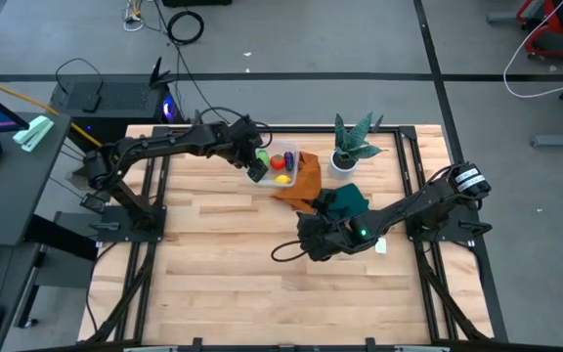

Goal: Pick and placing Produce into tupperware
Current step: Put the green melon into the transparent container

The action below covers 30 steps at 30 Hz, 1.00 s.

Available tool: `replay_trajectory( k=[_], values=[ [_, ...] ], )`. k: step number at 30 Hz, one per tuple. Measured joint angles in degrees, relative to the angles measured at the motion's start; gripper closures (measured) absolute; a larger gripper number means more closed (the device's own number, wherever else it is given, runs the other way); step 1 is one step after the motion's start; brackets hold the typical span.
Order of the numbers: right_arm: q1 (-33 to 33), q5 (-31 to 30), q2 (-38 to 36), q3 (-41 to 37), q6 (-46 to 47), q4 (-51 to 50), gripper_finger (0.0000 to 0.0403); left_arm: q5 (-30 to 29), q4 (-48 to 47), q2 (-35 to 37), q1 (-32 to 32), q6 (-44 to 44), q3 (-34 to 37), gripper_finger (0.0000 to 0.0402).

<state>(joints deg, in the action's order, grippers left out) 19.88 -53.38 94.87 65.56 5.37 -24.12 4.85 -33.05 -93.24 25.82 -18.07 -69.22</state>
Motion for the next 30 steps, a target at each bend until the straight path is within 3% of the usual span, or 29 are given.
replay_trajectory(
  k=[16, 30],
  values=[
    [-2.25, -0.28, 0.0, 0.0, -0.94, 0.11, 0.0245, -0.37, -20.25, -21.32, 1.18, 12.37, -27.38, 0.0174],
    [-5.16, 1.28, 0.0, 0.0, -0.96, 1.12, 0.0245, -1.93, -20.8, -25.14, 0.22, 12.73, -27.85, 0.0177]
  ],
)
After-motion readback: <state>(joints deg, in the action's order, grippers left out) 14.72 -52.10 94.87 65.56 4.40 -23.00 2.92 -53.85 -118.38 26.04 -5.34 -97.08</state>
